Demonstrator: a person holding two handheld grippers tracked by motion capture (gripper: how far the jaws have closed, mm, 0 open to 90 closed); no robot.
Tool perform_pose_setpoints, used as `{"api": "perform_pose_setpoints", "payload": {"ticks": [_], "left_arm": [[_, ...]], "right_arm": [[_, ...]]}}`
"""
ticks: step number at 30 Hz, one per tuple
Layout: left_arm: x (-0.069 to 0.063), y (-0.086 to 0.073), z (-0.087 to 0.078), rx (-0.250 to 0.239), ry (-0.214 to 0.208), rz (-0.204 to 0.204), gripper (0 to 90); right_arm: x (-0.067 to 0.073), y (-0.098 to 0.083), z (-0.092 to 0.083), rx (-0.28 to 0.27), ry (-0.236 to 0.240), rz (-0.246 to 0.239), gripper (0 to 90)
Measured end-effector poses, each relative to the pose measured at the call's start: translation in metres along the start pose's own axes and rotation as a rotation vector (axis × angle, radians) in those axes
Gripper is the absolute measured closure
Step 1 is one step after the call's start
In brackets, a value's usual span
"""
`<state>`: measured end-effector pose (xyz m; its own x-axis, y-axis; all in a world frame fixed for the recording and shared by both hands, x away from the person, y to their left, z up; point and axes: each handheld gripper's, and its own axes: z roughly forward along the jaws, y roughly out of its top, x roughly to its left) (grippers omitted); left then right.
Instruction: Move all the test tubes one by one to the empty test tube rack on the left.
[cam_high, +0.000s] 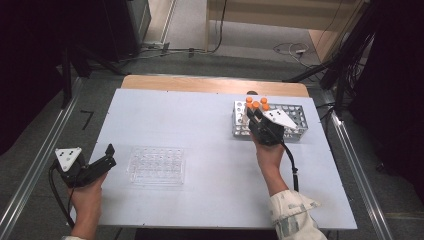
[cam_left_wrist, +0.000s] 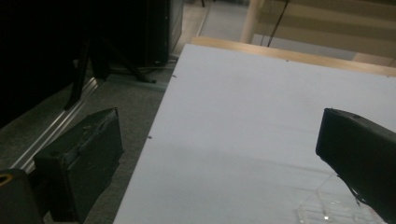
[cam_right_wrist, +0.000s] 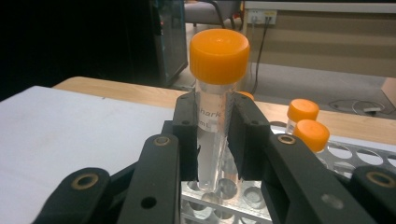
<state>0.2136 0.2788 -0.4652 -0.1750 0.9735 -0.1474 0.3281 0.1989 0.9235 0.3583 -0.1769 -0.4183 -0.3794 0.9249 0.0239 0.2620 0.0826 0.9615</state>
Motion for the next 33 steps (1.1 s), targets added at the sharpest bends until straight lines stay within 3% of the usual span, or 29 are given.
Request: {"api": "perform_pose_setpoints", "payload": {"ticks": [5, 12, 17, 24, 33], "left_arm": [[-0.007, 0.005, -0.003, 0.006, -0.055, 0.006, 1.7], [-0.035, 0.015, -0.008, -0.019, -0.151, 0.060, 4.5], [-0.064, 0.020, -0.007, -0.024, -0.226, 0.104, 4.6], [-0.091, 0.021, 0.004, 0.022, -0.295, 0.139, 6.2], [-0.124, 0.024, 0.011, 0.036, -0.377, 0.194, 6.9]], "right_arm": [[0.006, 0.006, -0.006, 0.003, 0.044, -0.006, 71.7], [0.021, 0.003, -0.006, 0.034, 0.098, -0.037, 71.7], [0.036, -0.003, -0.002, 0.057, 0.136, -0.059, 71.7], [0.055, -0.008, 0.003, 0.085, 0.190, -0.071, 71.7], [0.074, -0.020, 0.011, 0.132, 0.234, -0.104, 71.7]]}}
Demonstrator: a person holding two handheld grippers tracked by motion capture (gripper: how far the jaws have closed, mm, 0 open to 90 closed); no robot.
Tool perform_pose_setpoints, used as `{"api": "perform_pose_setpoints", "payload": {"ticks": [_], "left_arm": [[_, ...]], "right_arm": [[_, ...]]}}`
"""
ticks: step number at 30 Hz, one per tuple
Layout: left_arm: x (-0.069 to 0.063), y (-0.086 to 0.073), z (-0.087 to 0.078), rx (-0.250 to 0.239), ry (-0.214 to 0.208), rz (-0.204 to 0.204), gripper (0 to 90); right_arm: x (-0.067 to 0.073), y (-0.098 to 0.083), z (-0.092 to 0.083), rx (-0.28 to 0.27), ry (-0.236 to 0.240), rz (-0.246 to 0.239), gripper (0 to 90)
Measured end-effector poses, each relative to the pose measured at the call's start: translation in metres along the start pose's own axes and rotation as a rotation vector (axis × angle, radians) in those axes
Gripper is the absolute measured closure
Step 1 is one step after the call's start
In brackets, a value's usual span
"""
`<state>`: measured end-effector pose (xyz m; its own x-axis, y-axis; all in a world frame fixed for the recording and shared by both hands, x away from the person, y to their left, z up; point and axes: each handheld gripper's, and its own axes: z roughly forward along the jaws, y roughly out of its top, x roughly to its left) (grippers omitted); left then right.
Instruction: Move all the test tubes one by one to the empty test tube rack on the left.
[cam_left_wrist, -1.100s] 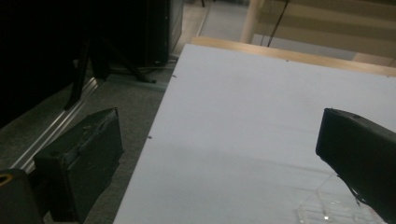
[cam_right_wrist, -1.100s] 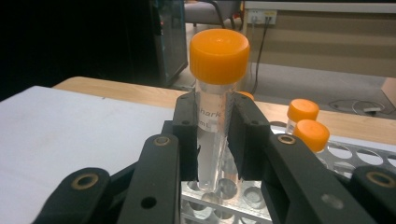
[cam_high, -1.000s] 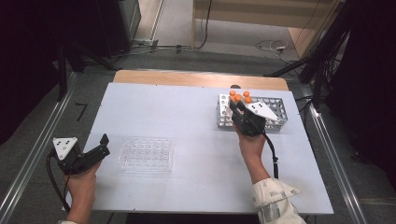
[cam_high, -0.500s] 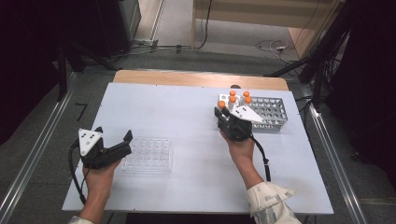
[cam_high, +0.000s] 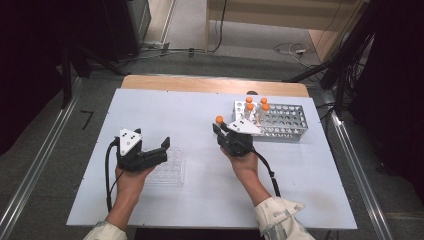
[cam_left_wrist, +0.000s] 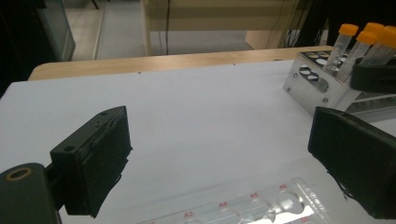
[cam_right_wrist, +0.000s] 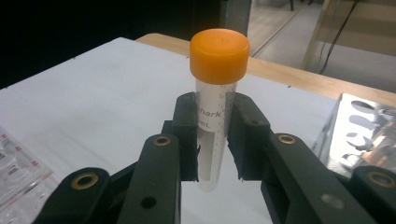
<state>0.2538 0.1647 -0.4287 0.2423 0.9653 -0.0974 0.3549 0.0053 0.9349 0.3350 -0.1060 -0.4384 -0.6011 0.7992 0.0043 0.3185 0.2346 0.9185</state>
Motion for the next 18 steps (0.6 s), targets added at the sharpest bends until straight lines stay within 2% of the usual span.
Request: {"api": "perform_pose_setpoints", "payload": {"ticks": [6, 18], "left_arm": [[-0.011, 0.004, 0.008, -0.003, -0.033, 0.004, 7.6], [-0.027, 0.011, 0.018, -0.007, -0.080, 0.009, 8.7]], "right_arm": [[0.009, -0.003, 0.006, 0.021, 0.022, -0.025, 71.7], [0.022, -0.006, 0.014, 0.048, 0.055, -0.040, 71.7]]}}
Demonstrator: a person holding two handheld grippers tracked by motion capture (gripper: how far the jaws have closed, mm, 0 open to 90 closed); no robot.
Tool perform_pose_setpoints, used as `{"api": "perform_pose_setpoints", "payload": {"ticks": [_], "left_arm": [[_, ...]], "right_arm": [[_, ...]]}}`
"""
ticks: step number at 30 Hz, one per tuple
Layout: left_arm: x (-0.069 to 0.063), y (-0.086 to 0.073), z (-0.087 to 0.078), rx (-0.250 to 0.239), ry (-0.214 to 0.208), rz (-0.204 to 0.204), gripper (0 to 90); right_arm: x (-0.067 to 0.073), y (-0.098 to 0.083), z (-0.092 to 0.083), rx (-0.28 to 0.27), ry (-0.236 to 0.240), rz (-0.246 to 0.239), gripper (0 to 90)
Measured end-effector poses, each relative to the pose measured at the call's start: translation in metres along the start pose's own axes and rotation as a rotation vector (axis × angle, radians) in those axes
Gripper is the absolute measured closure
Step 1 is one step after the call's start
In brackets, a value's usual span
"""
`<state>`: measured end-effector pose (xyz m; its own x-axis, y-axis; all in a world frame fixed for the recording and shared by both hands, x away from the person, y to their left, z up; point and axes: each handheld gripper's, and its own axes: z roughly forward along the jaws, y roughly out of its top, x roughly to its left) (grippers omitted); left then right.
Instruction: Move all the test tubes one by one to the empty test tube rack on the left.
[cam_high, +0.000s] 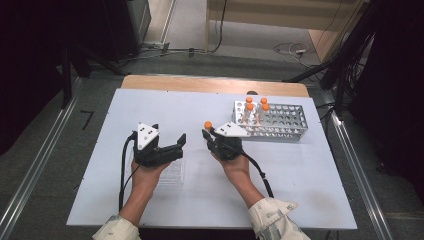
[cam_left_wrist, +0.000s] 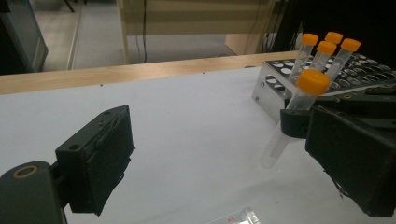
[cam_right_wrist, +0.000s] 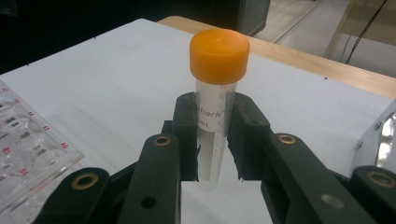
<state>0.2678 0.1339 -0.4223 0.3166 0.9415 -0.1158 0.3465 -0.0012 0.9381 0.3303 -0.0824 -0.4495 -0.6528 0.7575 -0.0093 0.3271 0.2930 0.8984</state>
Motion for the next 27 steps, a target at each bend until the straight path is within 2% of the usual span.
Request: {"api": "perform_pose_setpoints", "payload": {"ticks": [4, 7, 10, 15, 21, 27], "left_arm": [[-0.002, 0.002, 0.004, 0.002, -0.028, -0.005, 11.3], [-0.006, 0.004, 0.007, 0.009, -0.069, -0.001, 12.9], [-0.013, 0.008, 0.011, 0.012, -0.090, 0.016, 14.7], [-0.020, 0.012, 0.019, 0.016, -0.103, 0.030, 16.2], [-0.023, 0.011, 0.026, 0.032, -0.094, 0.062, 18.9], [-0.026, 0.009, 0.032, 0.029, -0.127, 0.068, 29.0]], "right_arm": [[0.003, 0.000, 0.002, 0.004, 0.009, -0.005, 71.7], [0.004, 0.000, 0.003, 0.004, 0.016, -0.010, 71.7], [0.007, 0.000, 0.003, 0.007, 0.018, -0.013, 71.7], [0.012, 0.002, 0.002, -0.002, 0.033, -0.027, 71.7], [0.018, 0.003, 0.002, -0.003, 0.052, -0.031, 71.7], [0.022, 0.003, 0.002, -0.006, 0.065, -0.038, 71.7]]}}
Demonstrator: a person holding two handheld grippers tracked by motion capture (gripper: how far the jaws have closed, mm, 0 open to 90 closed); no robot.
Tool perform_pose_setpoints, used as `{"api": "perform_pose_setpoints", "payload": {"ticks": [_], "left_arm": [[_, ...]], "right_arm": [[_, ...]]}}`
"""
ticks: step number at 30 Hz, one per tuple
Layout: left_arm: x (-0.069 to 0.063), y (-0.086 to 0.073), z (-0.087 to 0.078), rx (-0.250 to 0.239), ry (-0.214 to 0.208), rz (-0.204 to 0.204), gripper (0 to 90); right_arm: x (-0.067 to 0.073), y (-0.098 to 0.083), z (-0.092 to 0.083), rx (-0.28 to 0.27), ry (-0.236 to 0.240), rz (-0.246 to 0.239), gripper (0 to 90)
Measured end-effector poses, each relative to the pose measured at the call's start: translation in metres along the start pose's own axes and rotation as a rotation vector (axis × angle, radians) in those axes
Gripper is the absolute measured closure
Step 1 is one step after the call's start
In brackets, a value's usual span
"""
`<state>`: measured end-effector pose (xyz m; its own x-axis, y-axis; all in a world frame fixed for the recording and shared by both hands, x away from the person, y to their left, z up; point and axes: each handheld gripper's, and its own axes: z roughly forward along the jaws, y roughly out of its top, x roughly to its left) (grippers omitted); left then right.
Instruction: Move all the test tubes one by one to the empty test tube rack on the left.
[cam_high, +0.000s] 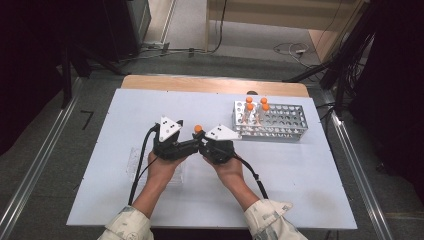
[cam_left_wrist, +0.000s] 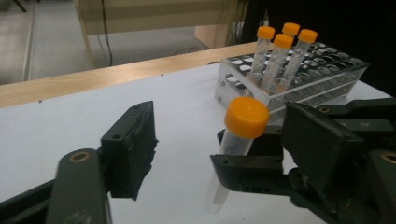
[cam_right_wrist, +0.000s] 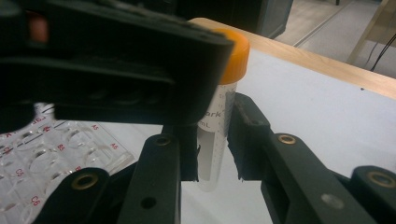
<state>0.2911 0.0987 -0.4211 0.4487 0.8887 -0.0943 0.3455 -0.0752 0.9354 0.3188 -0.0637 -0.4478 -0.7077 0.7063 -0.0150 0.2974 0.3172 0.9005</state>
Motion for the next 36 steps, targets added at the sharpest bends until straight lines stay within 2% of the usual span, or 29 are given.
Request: {"api": "perform_pose_setpoints", "payload": {"ticks": [4, 6, 12, 18, 21, 30, 33, 36], "left_arm": [[-0.0044, -0.0004, 0.0014, -0.012, -0.006, 0.032, 41.5], [-0.0061, 0.0000, 0.0017, -0.013, -0.008, 0.037, 48.6], [-0.0082, -0.0002, 0.0031, -0.012, -0.026, 0.036, 60.3], [-0.0105, -0.0007, 0.0037, -0.009, -0.011, 0.048, 63.3], [-0.0113, -0.0006, 0.0029, -0.012, -0.009, 0.054, 69.4], [-0.0110, -0.0001, 0.0026, -0.022, -0.009, 0.050, 70.5], [-0.0109, 0.0004, 0.0016, -0.029, -0.012, 0.038, 70.9], [-0.0100, 0.0019, -0.0008, -0.039, -0.014, 0.028, 71.0]], "right_arm": [[0.0014, 0.0004, -0.0007, -0.001, 0.010, -0.002, 71.7], [0.0015, 0.0005, -0.0010, -0.002, 0.013, -0.003, 71.6], [0.0009, 0.0010, -0.0018, -0.003, 0.012, 0.001, 71.6], [0.0025, 0.0006, -0.0016, 0.003, 0.015, -0.004, 71.7], [0.0032, 0.0008, -0.0016, 0.002, 0.016, -0.007, 71.6], [0.0030, 0.0014, -0.0028, 0.002, 0.016, -0.003, 71.4], [0.0014, 0.0020, -0.0033, -0.002, 0.033, -0.002, 63.0], [0.0005, 0.0020, -0.0039, -0.005, 0.050, -0.007, 46.2]]}}
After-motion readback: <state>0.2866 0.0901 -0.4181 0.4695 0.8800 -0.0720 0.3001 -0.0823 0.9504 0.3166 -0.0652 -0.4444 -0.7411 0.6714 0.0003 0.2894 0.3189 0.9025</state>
